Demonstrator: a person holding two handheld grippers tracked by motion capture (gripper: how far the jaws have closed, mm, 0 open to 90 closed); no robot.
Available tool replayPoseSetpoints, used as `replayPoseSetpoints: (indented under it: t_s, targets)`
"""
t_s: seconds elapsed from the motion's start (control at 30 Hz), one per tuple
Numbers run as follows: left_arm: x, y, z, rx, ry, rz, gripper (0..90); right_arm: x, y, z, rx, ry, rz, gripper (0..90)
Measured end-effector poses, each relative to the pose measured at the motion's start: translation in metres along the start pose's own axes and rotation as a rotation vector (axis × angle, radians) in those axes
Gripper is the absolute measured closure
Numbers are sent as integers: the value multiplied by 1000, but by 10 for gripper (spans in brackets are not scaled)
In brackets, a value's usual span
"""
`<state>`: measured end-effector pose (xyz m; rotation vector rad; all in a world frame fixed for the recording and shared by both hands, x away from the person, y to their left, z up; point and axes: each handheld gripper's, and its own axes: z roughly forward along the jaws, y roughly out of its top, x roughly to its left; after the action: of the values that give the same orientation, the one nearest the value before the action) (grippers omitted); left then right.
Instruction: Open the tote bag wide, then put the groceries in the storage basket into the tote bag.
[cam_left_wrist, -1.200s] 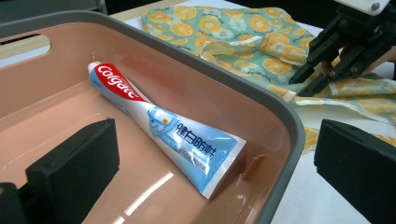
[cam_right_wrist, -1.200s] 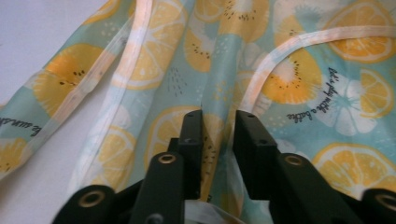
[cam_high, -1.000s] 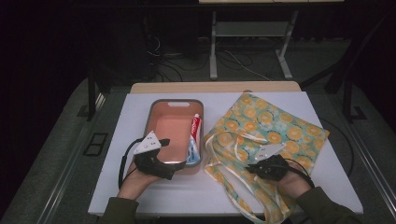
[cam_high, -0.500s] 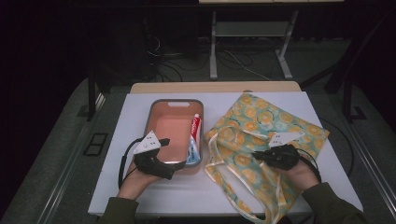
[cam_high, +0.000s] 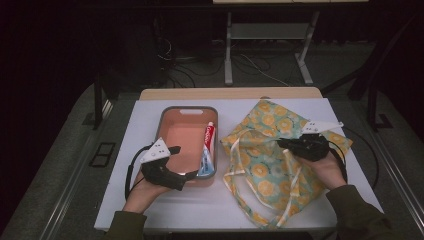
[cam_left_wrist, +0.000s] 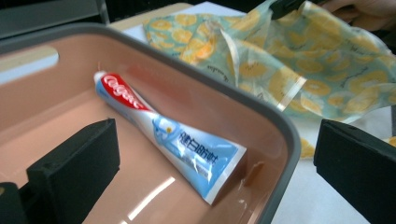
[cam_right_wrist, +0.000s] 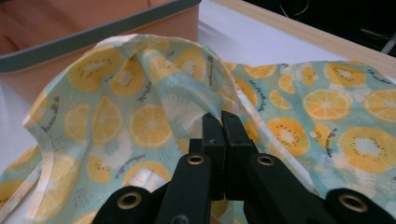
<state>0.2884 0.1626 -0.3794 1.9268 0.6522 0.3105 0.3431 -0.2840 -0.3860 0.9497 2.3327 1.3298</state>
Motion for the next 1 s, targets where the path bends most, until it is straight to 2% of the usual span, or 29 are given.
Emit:
replayPoseSetpoints:
  t_s: [0.23,0.43,0.67,0.83,1.0]
  targets:
    - [10,21,3,-6,14,14,0,-1,-1,0,0,4,2,892]
    - [20,36,22,13,39,11,0,0,-1,0,1,7,-4,892]
    - [32,53,49,61,73,24,28,0,-1,1,3,14,-9,892]
    - [42,52,69,125,109,8,125,1,-1,0,2,15,-13,892]
    - [52,41,91,212,111,-43,175,0,-1,-1,0,15,-11,892]
